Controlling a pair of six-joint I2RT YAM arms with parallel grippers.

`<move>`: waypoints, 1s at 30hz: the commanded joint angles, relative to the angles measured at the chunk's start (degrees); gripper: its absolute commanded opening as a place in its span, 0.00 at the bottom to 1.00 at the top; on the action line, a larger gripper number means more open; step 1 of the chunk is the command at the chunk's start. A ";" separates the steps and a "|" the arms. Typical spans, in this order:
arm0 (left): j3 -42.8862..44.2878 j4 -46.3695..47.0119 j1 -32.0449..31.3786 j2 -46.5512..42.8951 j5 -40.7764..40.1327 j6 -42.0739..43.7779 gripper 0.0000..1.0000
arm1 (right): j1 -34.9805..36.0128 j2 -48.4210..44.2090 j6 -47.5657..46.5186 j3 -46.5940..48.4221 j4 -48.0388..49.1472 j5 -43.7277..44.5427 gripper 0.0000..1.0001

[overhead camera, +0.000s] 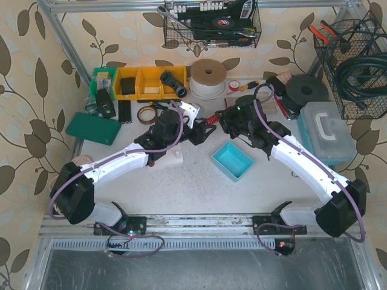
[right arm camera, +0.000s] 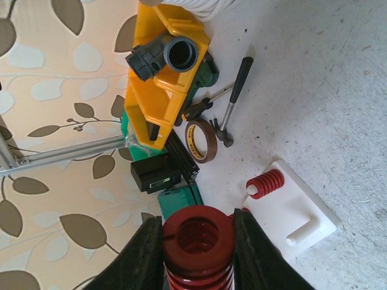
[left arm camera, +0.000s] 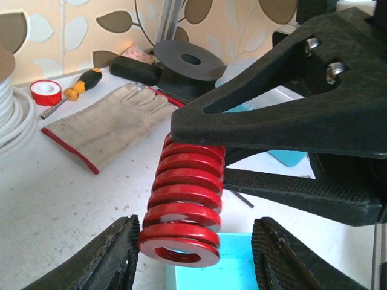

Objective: Install the large spring

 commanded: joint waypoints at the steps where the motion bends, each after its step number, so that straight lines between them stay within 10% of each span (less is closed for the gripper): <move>1: 1.19 5.28 0.85 0.42 3.75 -1.24 0.55 | 0.49 -1.73 0.34 0.72 2.78 -0.29 0.00; 12: 2.10 5.99 1.66 0.81 7.08 -1.24 0.36 | 1.01 -2.28 0.60 -0.01 2.38 -0.41 0.00; 17: 1.48 4.47 2.42 0.20 9.61 -1.53 0.06 | 1.01 -1.84 -0.33 -0.36 3.39 -1.58 0.00; 21: 2.81 -4.97 4.54 -2.51 11.17 -1.49 0.00 | -0.44 -1.77 -12.42 3.18 -4.62 -2.37 0.50; 30: 15.83 -57.48 6.04 -7.06 -3.99 -1.45 0.00 | -7.07 -3.73 -45.41 6.29 -28.82 1.21 1.00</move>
